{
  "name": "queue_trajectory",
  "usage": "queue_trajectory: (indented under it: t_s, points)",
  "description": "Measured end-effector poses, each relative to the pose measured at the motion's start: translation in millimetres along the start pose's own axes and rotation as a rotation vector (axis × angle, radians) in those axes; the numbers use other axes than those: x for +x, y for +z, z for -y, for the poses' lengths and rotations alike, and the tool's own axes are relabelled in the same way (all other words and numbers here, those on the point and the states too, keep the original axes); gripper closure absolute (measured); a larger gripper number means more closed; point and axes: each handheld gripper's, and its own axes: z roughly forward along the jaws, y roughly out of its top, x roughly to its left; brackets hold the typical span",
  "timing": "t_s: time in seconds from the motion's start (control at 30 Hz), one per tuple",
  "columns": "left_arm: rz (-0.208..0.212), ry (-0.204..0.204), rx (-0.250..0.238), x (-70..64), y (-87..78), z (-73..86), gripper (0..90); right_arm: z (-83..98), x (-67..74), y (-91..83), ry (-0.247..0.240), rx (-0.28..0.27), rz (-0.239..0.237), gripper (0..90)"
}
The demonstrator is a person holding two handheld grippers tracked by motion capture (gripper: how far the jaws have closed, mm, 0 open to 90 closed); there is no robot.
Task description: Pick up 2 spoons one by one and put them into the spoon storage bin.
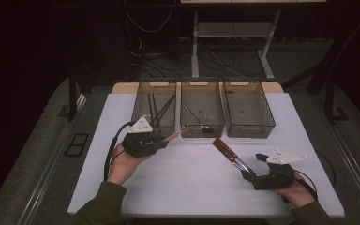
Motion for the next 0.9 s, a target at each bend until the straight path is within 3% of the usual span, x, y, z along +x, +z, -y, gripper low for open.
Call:
queue_trajectory:
  t_s: [0.27,0.57,0.9]
  points:
    - [0.003,0.01,-0.015,2.6,23.3,-26.0,73.3,-0.3,0.0,-0.6,0.005,-0.005,-0.002,11.2]
    - [-0.02,0.013,-0.003,19.8,48.7,-56.4,73.3,0.0,-0.4,-1.2,0.008,-0.005,-0.006,11.2]
    - [-0.041,-0.036,0.01,31.4,84.6,-77.9,73.2,0.1,-0.5,-1.6,0.01,-0.009,-0.007,11.2]
